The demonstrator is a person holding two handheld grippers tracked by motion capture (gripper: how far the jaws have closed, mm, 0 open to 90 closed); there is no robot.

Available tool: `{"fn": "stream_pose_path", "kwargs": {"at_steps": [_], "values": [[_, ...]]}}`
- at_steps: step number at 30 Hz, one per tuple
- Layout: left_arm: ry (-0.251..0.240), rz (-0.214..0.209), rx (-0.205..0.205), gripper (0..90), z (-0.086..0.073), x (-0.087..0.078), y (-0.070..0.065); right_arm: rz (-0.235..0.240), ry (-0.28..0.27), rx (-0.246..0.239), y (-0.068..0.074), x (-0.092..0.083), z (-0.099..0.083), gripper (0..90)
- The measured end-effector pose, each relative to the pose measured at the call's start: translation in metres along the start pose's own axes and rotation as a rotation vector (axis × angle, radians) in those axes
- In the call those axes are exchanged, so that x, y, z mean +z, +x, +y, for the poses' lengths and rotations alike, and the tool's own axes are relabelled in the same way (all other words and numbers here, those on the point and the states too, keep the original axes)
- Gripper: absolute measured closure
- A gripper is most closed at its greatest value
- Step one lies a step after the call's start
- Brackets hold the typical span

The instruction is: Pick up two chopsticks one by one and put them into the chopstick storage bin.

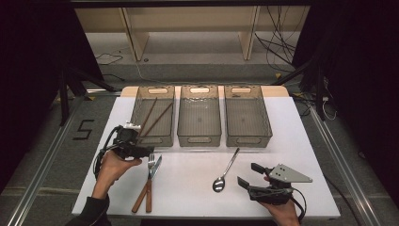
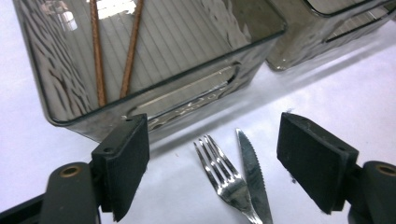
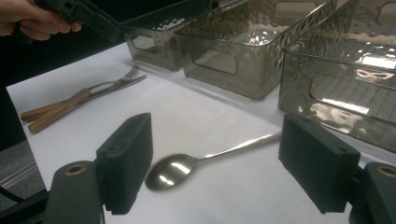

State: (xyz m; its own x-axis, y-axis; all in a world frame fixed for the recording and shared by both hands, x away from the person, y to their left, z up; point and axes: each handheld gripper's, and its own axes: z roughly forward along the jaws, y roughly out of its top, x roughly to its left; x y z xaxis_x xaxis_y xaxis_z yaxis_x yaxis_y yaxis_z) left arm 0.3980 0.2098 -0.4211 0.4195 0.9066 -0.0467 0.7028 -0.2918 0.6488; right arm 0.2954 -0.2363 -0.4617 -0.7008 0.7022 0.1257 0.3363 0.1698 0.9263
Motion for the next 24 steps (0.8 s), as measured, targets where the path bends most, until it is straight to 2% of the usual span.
{"fn": "stream_pose_path", "kwargs": {"at_steps": [3,10,16,19,24], "values": [[-0.022,-0.017,0.008,24.8,-0.004,-0.001,-0.004,0.001,0.0,-0.002,-0.001,-0.001,0.001,26.8],[-0.061,-0.026,0.037,24.6,-0.011,-0.004,-0.017,0.007,0.01,-0.009,-0.001,-0.001,0.001,26.8],[-0.096,-0.039,0.035,23.9,-0.024,-0.003,-0.02,0.018,0.019,-0.013,-0.004,-0.002,0.007,26.9],[-0.112,-0.038,0.036,23.6,-0.033,-0.002,-0.021,0.015,0.041,-0.027,-0.004,0.002,0.012,28.0],[-0.176,-0.044,0.032,23.1,-0.048,-0.006,-0.02,0.01,0.091,-0.042,-0.005,0.014,0.017,31.8]]}}
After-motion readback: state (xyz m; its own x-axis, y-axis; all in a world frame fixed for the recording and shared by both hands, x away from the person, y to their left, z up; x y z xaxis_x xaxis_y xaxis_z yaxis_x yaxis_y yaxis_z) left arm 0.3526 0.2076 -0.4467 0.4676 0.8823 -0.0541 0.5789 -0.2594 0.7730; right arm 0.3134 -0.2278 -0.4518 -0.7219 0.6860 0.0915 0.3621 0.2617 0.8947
